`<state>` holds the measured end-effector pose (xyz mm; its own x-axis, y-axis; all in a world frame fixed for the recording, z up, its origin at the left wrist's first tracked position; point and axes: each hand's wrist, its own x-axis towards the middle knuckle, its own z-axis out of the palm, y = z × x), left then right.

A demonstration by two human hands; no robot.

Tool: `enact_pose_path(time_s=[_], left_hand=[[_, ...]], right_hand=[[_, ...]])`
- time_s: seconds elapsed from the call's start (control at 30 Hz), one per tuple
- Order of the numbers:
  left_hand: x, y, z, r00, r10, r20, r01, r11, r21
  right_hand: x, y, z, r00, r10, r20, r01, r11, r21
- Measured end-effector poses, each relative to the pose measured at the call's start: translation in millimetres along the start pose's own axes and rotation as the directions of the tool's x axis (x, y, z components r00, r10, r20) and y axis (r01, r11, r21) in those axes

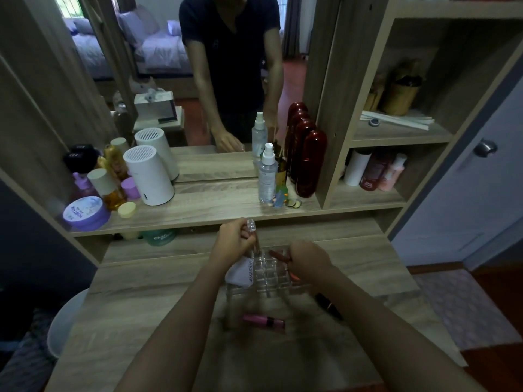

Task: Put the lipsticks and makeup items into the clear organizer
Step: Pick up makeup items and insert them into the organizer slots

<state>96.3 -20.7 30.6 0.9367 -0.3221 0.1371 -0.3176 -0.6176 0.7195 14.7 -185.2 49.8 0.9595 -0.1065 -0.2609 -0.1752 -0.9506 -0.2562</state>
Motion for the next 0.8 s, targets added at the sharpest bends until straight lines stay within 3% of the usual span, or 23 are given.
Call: enact_pose_path(time_s=[0.17,0.5,0.8], left_hand=[[4,3,3,1.0,0.025,0.012,-0.025,0.999,0.025],[6,-3,-3,0.997,0.07,0.028,-0.071,0.997,0.025],[1,-16,8,0.988,0.049,0.145,-0.058,0.996,0.061]], right_hand=[[17,-15,-10,0.995,0.003,-0.097,-0.011,0.996,-0.084],[40,-27,-9,0.995,-0.083,-0.054,0.074,0.987,-0.146],[48,-37,-13,0.987,-0.162,-0.013,0.155,0.963,-0.221]])
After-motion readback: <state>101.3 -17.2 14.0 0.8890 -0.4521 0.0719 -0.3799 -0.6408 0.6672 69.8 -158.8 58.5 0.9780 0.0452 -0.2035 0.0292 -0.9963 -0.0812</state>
